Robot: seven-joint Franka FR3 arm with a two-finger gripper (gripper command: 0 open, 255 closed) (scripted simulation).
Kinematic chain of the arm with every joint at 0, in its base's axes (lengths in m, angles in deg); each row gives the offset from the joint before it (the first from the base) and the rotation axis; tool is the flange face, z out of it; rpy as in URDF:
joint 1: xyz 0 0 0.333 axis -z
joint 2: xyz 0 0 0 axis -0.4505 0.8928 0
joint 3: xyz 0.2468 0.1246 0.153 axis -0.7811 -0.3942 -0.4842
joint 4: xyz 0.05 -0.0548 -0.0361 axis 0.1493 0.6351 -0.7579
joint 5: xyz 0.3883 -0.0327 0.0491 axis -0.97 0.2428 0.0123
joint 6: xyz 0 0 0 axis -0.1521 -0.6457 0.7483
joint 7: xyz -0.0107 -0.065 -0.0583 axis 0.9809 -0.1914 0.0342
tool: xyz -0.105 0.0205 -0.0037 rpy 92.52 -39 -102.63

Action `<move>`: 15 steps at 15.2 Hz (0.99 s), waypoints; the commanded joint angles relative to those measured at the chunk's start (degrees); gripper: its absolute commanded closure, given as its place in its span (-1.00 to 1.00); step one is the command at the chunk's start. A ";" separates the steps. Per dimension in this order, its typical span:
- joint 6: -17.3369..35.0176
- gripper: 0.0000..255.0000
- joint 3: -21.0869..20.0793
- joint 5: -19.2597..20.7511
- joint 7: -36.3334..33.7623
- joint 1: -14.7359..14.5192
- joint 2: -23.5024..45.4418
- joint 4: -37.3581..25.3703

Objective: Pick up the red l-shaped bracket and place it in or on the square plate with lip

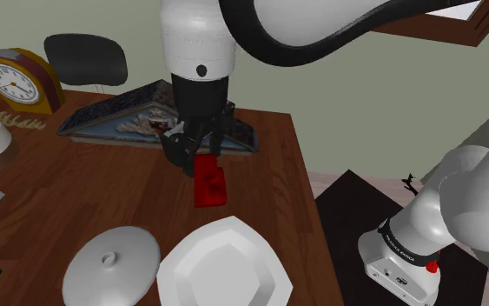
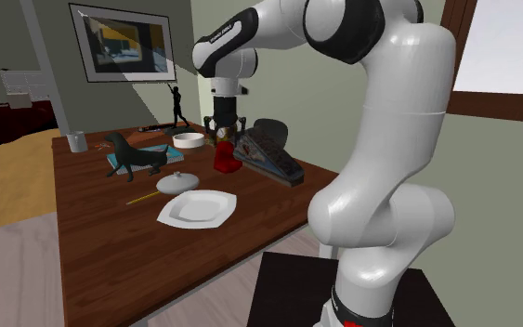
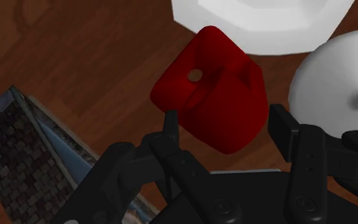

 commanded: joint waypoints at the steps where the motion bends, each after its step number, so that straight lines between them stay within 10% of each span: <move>1: -0.41 1.00 -0.94 -1.19 -1.56 -0.95 -2.06 1.24; 15: 0.60 1.00 -7.07 -5.24 -11.48 -6.36 -7.57 5.93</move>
